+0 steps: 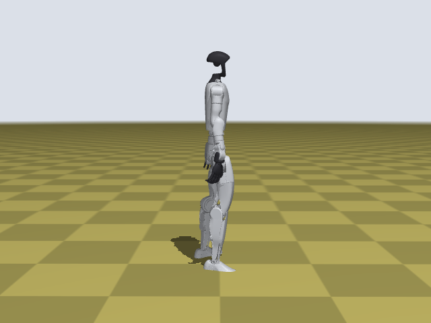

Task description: In place motions

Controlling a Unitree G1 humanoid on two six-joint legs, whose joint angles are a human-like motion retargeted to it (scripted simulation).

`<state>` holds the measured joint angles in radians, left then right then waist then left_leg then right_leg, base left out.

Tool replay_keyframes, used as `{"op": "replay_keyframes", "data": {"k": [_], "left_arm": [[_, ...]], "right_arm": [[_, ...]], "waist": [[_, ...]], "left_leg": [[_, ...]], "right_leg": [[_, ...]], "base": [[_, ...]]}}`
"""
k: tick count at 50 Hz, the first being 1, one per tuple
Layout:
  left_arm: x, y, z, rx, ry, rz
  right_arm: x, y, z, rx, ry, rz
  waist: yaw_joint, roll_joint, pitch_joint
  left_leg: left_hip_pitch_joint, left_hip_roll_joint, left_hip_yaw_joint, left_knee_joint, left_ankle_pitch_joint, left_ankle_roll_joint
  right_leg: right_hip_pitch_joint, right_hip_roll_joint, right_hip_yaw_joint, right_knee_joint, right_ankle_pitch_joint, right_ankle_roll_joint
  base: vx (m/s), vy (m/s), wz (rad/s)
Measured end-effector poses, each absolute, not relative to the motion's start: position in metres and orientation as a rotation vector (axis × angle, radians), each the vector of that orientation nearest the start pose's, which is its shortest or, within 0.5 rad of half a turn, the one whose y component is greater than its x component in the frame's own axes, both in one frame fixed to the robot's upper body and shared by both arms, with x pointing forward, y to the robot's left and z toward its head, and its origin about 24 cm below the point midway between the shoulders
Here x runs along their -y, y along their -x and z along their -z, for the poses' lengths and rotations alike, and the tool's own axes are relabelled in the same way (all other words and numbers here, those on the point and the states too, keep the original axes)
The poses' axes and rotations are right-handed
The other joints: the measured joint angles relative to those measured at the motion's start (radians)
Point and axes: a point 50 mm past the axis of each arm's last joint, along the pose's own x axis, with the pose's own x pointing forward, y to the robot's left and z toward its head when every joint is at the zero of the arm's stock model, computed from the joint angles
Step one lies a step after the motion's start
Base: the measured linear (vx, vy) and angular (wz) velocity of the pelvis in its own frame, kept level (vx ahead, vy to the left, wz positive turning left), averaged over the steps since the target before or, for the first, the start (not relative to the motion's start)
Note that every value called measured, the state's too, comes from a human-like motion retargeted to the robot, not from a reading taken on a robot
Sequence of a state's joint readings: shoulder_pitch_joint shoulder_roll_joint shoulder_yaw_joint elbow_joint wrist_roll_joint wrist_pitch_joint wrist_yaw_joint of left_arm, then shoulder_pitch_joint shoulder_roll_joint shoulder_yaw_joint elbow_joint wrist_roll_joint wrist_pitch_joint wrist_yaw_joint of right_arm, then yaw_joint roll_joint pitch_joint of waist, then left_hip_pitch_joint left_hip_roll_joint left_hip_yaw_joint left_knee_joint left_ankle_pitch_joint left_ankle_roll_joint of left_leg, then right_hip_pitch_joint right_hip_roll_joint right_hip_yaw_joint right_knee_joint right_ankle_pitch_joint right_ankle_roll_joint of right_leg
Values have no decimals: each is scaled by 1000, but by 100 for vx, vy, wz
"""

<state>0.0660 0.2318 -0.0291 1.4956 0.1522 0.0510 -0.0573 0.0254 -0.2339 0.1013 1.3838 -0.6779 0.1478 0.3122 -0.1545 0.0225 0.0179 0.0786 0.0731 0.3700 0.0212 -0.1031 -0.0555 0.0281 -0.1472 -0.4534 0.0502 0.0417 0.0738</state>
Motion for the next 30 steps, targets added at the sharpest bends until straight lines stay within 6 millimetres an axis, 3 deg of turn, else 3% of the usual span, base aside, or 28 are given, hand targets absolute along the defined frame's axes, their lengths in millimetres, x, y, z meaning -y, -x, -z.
{"op": "replay_keyframes", "data": {"k": [5, 12, 17, 22, 27, 30], "left_arm": [[-255, 6, 167, -1665, -358, 70], [-228, 18, 173, -1674, -220, 180], [-194, 35, 177, -1721, -57, 165], [-167, 46, 177, -1782, 10, 93], [-173, 30, 179, -1740, -224, 235], [-179, 21, 179, -1727, -248, 294]], "right_arm": [[216, -11, 174, -1685, 324, -481], [199, 26, 170, -1857, 44, -640], [202, 45, 168, -1953, 165, -683], [198, 51, 168, -1965, 243, -688], [200, 39, 170, -1941, 353, -775], [203, 28, 171, -1915, 425, -830]], "waist": [[2, -7, -8], [12, -7, -31], [144, 2, -64], [116, 5, -74], [62, 5, -75], [53, 5, -76]], "left_leg": [[4, 1, -1, -1, -3, 1], [3, 0, 4, -2, -12, 1], [15, 21, 144, -5, -29, -10], [20, -2, 115, -22, -29, 4], [5, 1, 63, -13, -18, 0], [1, -1, 57, -11, -18, 1]], "right_leg": [[3, 2, -3, 2, -3, -1], [-5, 4, 7, 3, -4, -1], [-9, 32, 146, 7, -43, 14], [-5, 39, 115, -10, -31, 2], [-15, 22, 69, -4, -16, 1], [-15, 22, 61, -4, -16, -1]], "base": [[0, 0, 0], [1, 0, -6], [1, 1, -131], [1, 0, 19], [0, 0, 50], [-1, 0, 12]]}}
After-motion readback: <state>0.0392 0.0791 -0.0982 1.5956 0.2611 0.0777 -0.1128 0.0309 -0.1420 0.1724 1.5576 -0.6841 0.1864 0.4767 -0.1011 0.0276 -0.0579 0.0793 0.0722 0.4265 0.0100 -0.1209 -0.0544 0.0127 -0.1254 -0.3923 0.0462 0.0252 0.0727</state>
